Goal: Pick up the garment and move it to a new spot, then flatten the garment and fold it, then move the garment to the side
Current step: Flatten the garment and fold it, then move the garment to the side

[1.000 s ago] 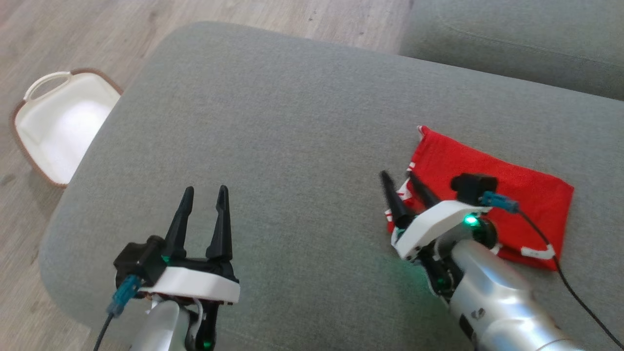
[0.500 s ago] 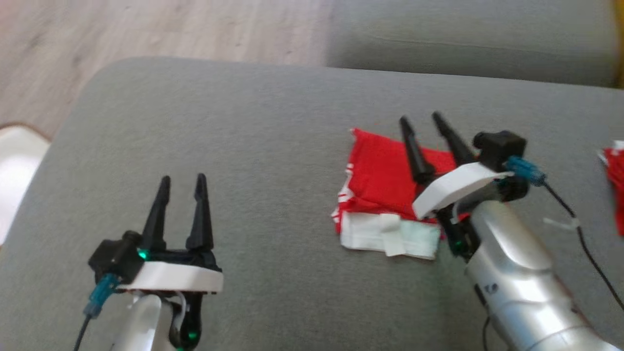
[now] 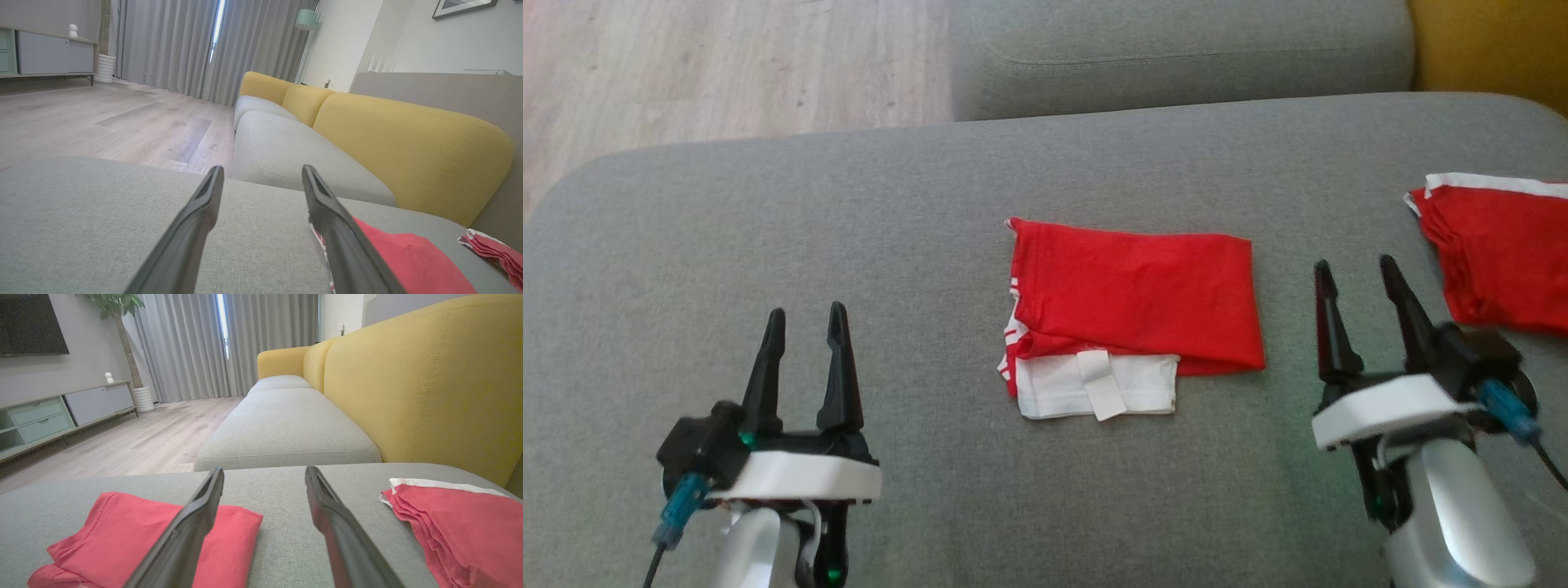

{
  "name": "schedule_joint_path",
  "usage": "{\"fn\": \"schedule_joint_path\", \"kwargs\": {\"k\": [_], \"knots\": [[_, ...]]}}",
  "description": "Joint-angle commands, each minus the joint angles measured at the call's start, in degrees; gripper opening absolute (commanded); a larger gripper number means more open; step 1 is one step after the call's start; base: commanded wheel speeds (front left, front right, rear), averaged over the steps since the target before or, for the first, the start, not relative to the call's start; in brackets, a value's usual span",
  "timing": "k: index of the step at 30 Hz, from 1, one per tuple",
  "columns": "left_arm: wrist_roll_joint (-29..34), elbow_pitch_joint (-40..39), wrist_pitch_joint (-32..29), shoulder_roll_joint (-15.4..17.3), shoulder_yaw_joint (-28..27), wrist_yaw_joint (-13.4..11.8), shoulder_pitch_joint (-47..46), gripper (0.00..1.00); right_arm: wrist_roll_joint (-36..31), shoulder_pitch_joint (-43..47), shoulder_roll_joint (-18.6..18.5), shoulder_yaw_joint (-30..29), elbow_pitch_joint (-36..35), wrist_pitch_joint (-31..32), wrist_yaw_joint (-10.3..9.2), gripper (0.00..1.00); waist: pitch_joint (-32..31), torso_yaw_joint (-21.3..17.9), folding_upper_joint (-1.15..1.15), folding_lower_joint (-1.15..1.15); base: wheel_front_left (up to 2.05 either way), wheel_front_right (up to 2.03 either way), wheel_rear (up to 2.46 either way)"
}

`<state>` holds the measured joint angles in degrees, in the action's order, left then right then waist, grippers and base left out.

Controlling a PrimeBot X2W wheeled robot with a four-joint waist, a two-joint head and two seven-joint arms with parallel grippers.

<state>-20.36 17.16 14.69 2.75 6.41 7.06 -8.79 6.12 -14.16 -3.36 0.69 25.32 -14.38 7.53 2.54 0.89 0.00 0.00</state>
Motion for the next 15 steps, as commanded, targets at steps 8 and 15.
{"fn": "schedule_joint_path", "kwargs": {"k": [8, 15], "knots": [[1.28, -2.15, 0.30, 0.15, -3.16, -0.01, 0.88, 1.00, 2.39, 4.25, 0.47, 0.83, -6.65, -0.62, -0.04, 1.00, 0.07, -1.00, 0.00, 0.00, 0.00, 0.00, 0.00], [1.34, -2.66, 0.30, 0.14, -2.32, -0.13, 1.19, 1.00, 3.70, 4.98, 0.47, 1.42, -7.24, -0.62, -0.04, 1.00, 0.25, -0.42, 0.00, 0.00, 0.00, 0.00, 0.00]]}}
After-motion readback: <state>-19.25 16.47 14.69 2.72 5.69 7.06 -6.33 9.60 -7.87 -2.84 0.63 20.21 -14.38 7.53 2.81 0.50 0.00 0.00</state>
